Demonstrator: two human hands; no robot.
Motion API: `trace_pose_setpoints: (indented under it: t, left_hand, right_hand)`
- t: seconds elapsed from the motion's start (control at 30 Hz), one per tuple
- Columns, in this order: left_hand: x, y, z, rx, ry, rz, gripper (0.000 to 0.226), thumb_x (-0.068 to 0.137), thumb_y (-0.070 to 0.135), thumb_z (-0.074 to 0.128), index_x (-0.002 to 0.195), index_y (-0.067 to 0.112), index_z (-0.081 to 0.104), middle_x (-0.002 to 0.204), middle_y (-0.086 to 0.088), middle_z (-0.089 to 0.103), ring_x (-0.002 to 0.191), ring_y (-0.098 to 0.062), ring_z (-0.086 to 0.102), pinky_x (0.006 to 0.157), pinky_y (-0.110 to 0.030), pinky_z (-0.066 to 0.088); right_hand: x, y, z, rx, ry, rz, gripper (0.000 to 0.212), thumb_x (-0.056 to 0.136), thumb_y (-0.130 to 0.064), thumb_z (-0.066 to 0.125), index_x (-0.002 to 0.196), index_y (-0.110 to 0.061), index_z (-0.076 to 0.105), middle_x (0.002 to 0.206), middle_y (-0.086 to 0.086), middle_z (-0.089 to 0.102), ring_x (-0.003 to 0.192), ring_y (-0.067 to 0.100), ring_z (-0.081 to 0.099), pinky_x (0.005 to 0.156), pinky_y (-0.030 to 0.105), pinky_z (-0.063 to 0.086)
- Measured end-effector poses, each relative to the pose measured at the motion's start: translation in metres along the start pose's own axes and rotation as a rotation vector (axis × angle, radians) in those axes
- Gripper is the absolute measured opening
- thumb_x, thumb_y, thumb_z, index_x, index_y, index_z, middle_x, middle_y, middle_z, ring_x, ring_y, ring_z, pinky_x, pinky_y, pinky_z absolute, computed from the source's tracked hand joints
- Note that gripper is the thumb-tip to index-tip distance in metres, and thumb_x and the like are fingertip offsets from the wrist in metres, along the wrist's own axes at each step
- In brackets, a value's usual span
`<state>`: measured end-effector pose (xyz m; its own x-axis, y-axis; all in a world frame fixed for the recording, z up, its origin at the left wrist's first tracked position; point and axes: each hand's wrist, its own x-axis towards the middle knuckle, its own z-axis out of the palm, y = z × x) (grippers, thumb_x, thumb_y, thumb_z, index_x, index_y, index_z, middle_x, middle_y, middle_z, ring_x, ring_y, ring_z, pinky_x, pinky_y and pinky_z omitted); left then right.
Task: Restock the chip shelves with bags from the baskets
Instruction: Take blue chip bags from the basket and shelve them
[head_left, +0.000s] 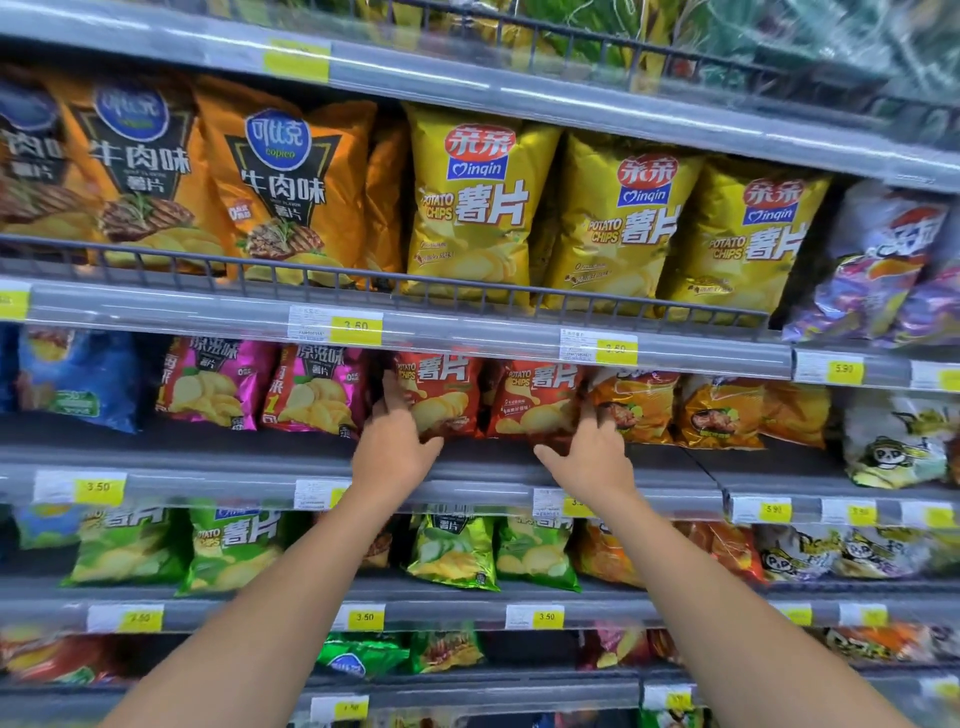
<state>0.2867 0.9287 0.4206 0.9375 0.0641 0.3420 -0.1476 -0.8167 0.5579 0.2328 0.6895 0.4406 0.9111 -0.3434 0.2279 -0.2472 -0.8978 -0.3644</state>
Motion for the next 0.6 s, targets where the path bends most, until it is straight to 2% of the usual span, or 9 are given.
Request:
trace_pose_setpoints:
  t: [0.07,0.13,0.23,0.37,0.5,0.6]
  left_hand:
    - [-0.017,0.001,-0.007,0.016,0.025,0.052,0.098,0.090,0.043,0.077,0.159,0.008,0.017,0.134,-0.017,0.059,0.122,-0.036,0.057,0.095,-0.049,0.056]
    - [-0.038,-0.002,-0.014,0.102,0.047,0.151,0.088,0.093,0.045,0.072,0.158,0.009,0.023,0.145,-0.014,0.051,0.135,-0.034,0.046,0.102,-0.047,0.052]
    - [-0.067,-0.012,-0.027,0.292,0.074,0.268,0.090,0.097,0.054,0.062,0.165,0.017,0.016,0.167,-0.010,0.028,0.155,-0.031,0.024,0.119,-0.048,0.037]
    - [-0.102,-0.033,-0.048,0.481,0.098,0.319,0.089,0.098,0.062,0.053,0.167,0.027,0.009,0.175,-0.007,0.008,0.161,-0.031,0.002,0.128,-0.054,0.012]
    - [-0.128,-0.058,-0.075,0.546,0.125,0.290,0.090,0.094,0.065,0.059,0.166,0.026,0.021,0.174,-0.009,0.014,0.161,-0.034,0.008,0.126,-0.061,0.018]
    - [-0.139,-0.076,-0.097,0.567,0.103,0.246,0.089,0.097,0.068,0.050,0.167,0.029,0.010,0.175,-0.007,0.002,0.161,-0.033,-0.001,0.128,-0.060,0.012]
  right_hand:
    - [-0.015,0.005,-0.003,-0.062,0.032,-0.064,0.083,0.091,-0.064,0.060,0.149,-0.011,0.032,0.156,0.015,0.031,0.141,0.036,0.035,0.104,0.052,0.046]
    - [-0.030,0.008,-0.006,-0.103,0.085,-0.140,0.087,0.091,-0.065,0.059,0.155,-0.015,0.026,0.163,0.012,0.022,0.148,0.033,0.027,0.112,0.053,0.039]
    - [-0.054,0.007,-0.009,-0.154,0.128,-0.255,0.094,0.091,-0.065,0.058,0.162,-0.021,0.015,0.169,0.007,0.012,0.154,0.029,0.018,0.119,0.054,0.031]
    - [-0.085,-0.010,-0.007,-0.204,0.172,-0.386,0.096,0.090,-0.065,0.058,0.163,-0.027,0.009,0.170,0.006,0.010,0.155,0.029,0.017,0.121,0.058,0.025]
    - [-0.113,-0.035,-0.001,-0.221,0.173,-0.473,0.094,0.092,-0.062,0.058,0.164,-0.026,0.009,0.171,0.007,0.011,0.155,0.031,0.018,0.122,0.059,0.024]
    - [-0.127,-0.057,0.001,-0.210,0.152,-0.515,0.091,0.095,-0.059,0.057,0.164,-0.026,0.008,0.171,0.007,0.006,0.156,0.031,0.014,0.124,0.057,0.021]
